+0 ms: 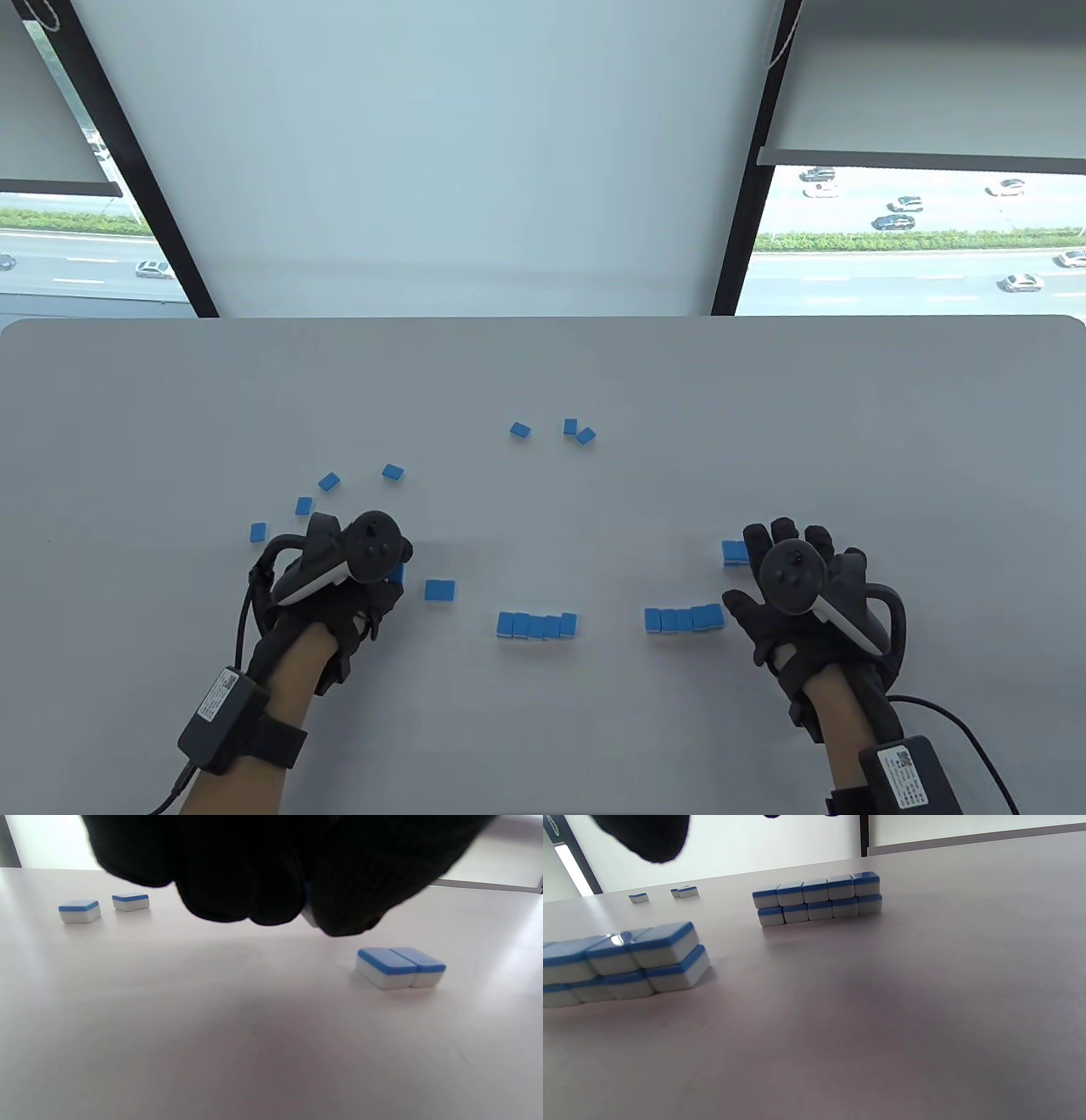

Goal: Build mahjong tile wall

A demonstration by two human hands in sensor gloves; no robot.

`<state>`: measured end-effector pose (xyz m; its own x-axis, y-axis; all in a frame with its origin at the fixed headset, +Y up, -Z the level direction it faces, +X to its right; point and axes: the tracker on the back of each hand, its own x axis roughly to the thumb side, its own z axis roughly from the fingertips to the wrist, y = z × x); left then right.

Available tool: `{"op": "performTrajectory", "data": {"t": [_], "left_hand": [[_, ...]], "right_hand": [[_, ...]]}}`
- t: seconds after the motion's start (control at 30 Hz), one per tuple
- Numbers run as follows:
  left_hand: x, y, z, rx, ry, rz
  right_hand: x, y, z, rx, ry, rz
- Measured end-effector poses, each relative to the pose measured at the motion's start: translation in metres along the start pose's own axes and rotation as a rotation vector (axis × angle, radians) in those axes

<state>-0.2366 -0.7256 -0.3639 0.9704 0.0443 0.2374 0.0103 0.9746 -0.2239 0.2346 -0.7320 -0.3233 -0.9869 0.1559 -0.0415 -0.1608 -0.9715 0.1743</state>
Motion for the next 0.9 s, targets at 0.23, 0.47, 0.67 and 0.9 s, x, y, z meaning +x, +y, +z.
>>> {"op": "performTrajectory", "data": {"t": [0.23,0.47,0.67,0.9], "left_hand": [[0.015,-0.012,-0.008,-0.035,-0.028,-0.056],[0.019,-0.017,-0.01,-0.054,-0.038,-0.068],[0.022,-0.019,-0.011,-0.054,-0.04,-0.089],[0.021,-0.018,-0.01,-0.067,-0.035,-0.078]], "right_hand": [[0.0,0.0,0.0,0.003,0.001,0.008],[0.001,0.001,0.0,0.004,0.001,0.008],[0.001,0.001,0.0,0.004,0.001,0.007],[0.001,0.0,0.0,0.003,0.002,0.007]]}}
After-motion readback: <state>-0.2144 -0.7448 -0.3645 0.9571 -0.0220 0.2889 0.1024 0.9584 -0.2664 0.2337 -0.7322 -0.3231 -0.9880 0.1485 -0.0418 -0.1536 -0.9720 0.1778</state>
